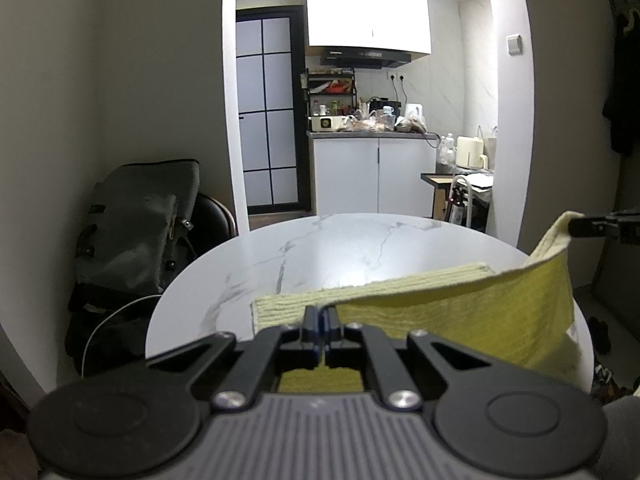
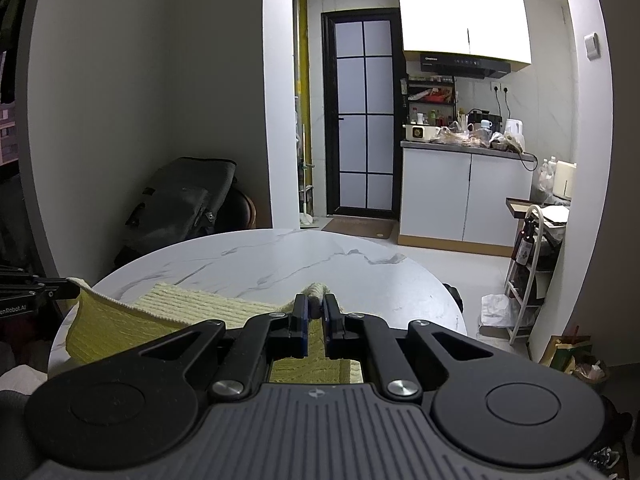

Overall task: Fold towel
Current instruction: 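Carry the lifted edge over the towel toward its opposite edge with both grippers, then lower the held edge onto the opposite towel edge with both grippers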

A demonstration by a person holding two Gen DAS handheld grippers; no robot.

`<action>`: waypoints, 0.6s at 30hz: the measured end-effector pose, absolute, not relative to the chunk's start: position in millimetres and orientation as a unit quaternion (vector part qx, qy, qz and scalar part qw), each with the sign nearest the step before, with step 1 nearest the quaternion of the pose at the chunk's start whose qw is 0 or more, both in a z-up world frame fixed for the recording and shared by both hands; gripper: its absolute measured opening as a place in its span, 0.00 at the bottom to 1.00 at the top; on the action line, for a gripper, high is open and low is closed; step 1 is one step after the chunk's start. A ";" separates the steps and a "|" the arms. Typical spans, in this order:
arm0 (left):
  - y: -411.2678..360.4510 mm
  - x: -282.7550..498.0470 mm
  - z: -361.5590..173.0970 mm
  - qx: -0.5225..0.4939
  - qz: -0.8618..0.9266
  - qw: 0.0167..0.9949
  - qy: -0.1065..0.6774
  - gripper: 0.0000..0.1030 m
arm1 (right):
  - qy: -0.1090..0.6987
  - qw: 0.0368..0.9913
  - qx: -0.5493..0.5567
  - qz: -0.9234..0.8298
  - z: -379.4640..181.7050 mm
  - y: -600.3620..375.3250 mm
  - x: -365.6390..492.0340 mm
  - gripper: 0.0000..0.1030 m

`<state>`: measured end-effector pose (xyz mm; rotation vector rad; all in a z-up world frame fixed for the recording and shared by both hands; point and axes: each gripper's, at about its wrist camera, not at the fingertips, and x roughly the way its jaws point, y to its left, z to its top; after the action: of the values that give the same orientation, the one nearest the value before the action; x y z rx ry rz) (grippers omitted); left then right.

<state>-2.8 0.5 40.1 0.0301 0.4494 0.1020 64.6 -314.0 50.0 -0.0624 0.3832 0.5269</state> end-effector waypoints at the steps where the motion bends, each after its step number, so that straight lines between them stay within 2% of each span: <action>1: 0.7 -0.6 40.8 0.016 0.050 0.974 0.222 0.03 | 0.188 0.947 -0.029 0.258 50.5 -314.3 66.5 0.08; 18: -0.1 14.8 50.4 0.016 0.067 0.974 0.215 0.03 | 0.190 0.945 -0.014 0.265 49.8 -312.6 93.9 0.08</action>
<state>14.8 -0.1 50.4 0.0330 0.4333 0.1356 93.9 -312.6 49.8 -0.0285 0.3865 0.5398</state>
